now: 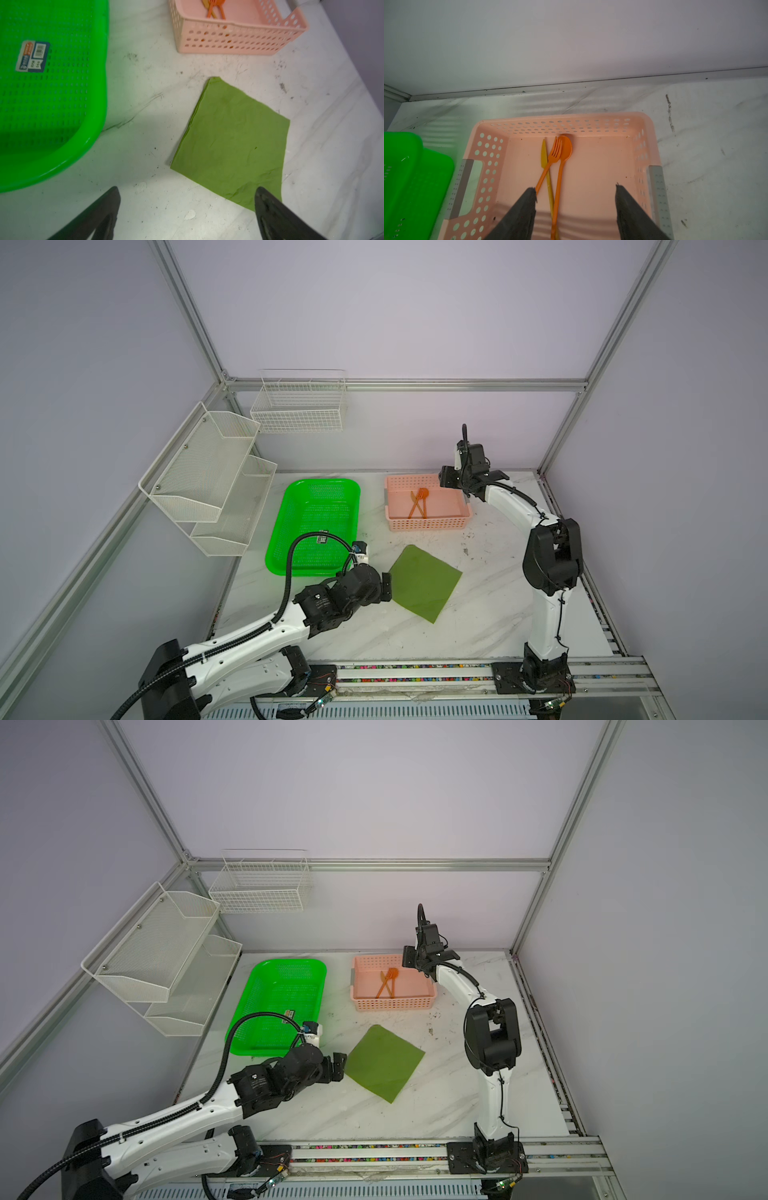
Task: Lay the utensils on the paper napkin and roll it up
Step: 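Reach the right gripper to the orange spoon while the left arm moves beside the napkin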
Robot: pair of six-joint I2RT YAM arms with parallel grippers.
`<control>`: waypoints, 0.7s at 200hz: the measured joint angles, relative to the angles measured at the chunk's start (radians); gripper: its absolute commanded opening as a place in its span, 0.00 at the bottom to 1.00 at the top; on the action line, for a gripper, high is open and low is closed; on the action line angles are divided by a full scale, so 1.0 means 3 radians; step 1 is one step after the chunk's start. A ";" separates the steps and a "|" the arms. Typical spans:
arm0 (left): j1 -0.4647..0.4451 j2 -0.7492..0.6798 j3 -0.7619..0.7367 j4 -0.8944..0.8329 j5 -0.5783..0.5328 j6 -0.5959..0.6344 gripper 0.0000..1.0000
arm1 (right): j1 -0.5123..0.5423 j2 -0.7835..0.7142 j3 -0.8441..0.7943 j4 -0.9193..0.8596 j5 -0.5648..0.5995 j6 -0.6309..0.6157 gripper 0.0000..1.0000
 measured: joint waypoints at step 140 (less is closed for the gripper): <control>0.0958 0.0626 -0.0435 0.0732 0.0381 0.0296 0.88 | 0.0451 0.1521 0.1639 -0.1025 0.0327 -0.0237 0.43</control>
